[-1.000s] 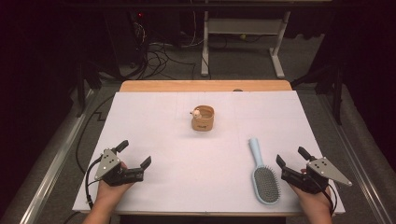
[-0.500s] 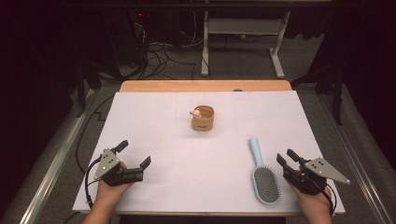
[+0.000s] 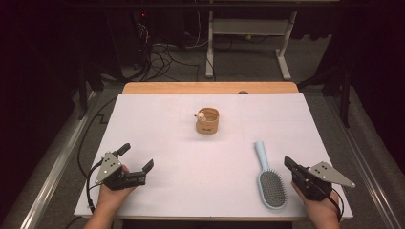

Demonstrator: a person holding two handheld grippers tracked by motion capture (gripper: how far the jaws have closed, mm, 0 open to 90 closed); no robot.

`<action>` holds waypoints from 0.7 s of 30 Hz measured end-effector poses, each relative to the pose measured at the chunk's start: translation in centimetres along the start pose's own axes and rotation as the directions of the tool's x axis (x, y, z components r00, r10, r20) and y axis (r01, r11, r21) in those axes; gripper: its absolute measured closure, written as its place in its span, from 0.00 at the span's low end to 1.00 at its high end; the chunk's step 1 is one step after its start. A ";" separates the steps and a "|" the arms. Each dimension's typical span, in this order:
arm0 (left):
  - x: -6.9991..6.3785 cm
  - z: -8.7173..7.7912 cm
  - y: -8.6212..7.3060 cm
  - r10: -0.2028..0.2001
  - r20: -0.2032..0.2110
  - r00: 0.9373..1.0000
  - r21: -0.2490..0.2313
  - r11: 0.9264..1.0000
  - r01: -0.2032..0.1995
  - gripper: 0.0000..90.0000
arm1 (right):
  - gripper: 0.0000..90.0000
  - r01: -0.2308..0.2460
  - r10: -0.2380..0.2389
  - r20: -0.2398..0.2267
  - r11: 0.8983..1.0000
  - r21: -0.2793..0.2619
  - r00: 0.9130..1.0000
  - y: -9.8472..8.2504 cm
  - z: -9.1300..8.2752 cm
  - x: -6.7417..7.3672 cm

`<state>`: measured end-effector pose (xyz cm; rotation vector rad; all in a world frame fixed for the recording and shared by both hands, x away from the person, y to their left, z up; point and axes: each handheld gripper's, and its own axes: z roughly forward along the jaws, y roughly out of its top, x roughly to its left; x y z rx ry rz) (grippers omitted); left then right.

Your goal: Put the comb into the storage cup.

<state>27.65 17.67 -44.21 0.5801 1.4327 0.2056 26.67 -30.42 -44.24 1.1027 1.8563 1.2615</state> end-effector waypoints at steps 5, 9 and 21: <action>0.0 0.0 0.1 -0.002 0.000 1.000 -0.003 1.000 0.002 0.00 | 1.00 0.019 -0.019 -0.044 1.000 0.007 0.999 0.1 -0.1 0.4; 0.1 0.0 0.2 -0.001 0.001 1.000 -0.013 1.000 0.001 0.00 | 1.00 0.034 -0.033 -0.081 0.999 0.010 0.996 0.3 -0.4 1.1; 0.1 0.0 0.3 -0.006 -0.004 1.000 -0.016 1.000 0.006 0.00 | 1.00 0.134 -0.117 -0.260 0.990 0.046 0.958 -0.8 -3.3 4.6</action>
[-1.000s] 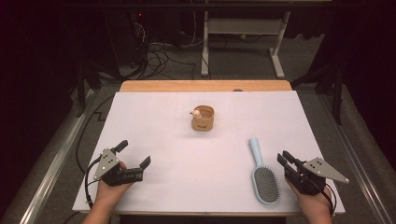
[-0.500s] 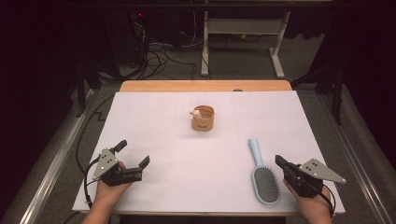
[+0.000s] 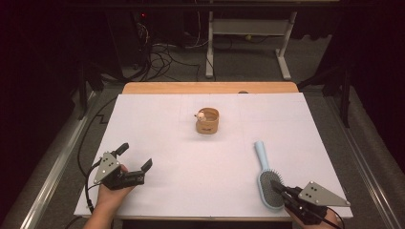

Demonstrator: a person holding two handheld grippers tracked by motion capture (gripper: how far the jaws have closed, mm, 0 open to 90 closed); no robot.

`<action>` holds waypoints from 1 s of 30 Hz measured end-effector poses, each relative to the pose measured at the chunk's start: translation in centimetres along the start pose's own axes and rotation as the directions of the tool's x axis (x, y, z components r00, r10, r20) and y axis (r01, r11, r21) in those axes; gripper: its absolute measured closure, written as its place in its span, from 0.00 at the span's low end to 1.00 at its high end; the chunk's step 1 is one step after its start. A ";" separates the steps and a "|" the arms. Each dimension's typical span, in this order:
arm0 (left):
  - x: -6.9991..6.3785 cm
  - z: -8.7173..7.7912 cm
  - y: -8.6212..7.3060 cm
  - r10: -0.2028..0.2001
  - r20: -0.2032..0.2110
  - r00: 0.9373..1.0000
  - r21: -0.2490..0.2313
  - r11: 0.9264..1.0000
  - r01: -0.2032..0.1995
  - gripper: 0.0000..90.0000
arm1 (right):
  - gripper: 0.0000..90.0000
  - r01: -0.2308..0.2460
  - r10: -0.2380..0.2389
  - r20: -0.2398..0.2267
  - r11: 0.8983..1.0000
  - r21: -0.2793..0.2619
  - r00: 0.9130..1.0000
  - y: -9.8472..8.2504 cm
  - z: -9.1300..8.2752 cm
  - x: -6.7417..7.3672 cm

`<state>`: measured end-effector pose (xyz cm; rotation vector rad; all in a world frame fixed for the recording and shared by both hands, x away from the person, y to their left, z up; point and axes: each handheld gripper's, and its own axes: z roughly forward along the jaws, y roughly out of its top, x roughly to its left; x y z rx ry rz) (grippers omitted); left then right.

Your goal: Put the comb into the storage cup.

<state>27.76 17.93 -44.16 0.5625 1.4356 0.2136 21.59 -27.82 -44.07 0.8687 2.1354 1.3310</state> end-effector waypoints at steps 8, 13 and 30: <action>0.1 0.1 0.1 0.002 0.001 1.000 -0.006 1.000 -0.002 0.00 | 1.00 0.048 -0.038 -0.090 0.992 0.115 0.995 -1.2 0.0 1.8; 0.0 0.1 0.0 -0.006 -0.005 1.000 -0.007 1.000 0.006 0.00 | 1.00 0.075 -0.058 -0.113 0.984 0.159 0.992 -1.6 0.2 2.1; 0.1 0.1 0.1 -0.006 0.000 1.000 -0.006 1.000 0.006 0.00 | 1.00 0.081 -0.073 -0.048 0.978 0.194 0.996 -2.0 0.7 0.9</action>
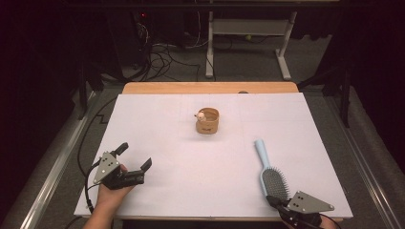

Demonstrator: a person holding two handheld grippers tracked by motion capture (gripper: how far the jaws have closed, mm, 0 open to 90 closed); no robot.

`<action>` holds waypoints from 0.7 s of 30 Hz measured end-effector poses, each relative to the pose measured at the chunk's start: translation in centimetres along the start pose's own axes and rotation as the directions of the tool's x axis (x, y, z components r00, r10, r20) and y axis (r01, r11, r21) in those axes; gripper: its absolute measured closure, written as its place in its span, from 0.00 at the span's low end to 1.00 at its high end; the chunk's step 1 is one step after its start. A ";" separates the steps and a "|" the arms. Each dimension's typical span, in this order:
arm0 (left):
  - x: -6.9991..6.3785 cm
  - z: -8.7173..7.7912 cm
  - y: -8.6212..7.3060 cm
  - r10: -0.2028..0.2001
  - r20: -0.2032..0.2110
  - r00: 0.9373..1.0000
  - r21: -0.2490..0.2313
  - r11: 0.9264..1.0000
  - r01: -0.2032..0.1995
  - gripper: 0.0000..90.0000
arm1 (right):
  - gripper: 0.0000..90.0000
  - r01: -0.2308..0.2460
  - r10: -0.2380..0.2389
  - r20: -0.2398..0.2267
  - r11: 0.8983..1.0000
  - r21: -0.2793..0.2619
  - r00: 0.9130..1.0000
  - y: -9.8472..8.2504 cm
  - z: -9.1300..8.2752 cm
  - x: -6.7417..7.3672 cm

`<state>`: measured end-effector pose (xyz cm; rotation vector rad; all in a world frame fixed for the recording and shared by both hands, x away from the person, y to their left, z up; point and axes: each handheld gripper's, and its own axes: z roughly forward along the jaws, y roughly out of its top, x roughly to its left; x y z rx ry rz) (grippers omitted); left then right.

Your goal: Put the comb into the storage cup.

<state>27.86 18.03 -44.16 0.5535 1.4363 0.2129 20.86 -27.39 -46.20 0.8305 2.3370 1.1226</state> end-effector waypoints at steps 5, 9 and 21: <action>0.1 0.0 0.0 0.012 0.004 1.000 -0.002 1.000 -0.012 0.00 | 1.00 -0.019 0.019 0.031 1.000 -0.004 0.999 0.0 0.2 -0.9; 0.1 0.0 -0.1 0.009 0.003 1.000 0.003 1.000 -0.009 0.00 | 1.00 -0.028 0.028 0.057 1.000 -0.006 0.998 0.1 0.4 -1.7; 0.1 0.1 -0.1 0.008 -0.003 1.000 0.003 1.000 -0.008 0.00 | 1.00 -0.055 0.056 0.106 0.998 -0.013 0.993 0.1 0.9 -3.5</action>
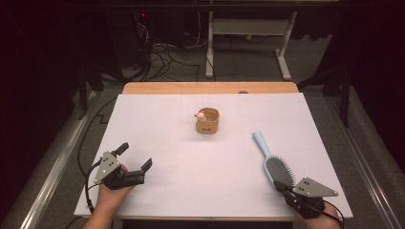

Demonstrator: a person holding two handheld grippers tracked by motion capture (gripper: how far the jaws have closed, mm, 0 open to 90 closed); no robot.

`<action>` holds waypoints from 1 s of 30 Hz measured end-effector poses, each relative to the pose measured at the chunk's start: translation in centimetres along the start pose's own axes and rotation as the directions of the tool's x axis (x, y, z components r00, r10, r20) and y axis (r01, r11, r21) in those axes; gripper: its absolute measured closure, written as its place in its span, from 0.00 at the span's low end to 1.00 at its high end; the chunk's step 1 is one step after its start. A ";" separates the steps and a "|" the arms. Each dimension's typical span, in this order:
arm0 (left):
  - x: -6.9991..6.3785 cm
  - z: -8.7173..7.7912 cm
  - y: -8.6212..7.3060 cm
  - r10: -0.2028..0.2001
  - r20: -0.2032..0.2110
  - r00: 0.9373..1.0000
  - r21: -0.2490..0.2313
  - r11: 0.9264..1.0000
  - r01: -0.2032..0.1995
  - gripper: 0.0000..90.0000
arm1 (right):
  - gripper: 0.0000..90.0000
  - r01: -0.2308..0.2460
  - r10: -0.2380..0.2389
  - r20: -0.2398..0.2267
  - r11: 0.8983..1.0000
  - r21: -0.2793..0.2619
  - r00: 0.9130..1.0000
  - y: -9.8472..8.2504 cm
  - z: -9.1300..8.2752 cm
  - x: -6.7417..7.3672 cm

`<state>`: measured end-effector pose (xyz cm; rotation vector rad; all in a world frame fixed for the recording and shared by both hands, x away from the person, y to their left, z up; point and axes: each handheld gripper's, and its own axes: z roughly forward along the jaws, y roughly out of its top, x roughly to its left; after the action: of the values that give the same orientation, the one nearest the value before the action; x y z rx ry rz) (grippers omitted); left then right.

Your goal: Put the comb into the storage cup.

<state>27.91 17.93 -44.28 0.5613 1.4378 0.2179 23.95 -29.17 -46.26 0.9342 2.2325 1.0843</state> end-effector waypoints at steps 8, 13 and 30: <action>0.0 0.0 0.0 0.002 -0.003 1.000 0.000 1.000 -0.002 0.00 | 1.00 -0.021 0.021 0.039 1.000 -0.005 0.999 -0.2 -0.3 -0.7; 0.0 0.0 0.0 0.005 0.000 1.000 0.004 1.000 -0.005 0.00 | 1.00 -0.027 0.028 0.057 1.000 -0.004 0.998 -0.3 -0.3 -1.0; 0.1 0.1 -0.1 0.000 -0.009 1.000 0.003 1.000 0.000 0.00 | 1.00 -0.095 0.096 0.151 0.995 -0.010 0.984 -0.5 -0.1 -3.7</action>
<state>28.00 17.90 -44.43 0.5637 1.4470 0.2186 26.10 -32.16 -46.12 1.0947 2.0809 1.0217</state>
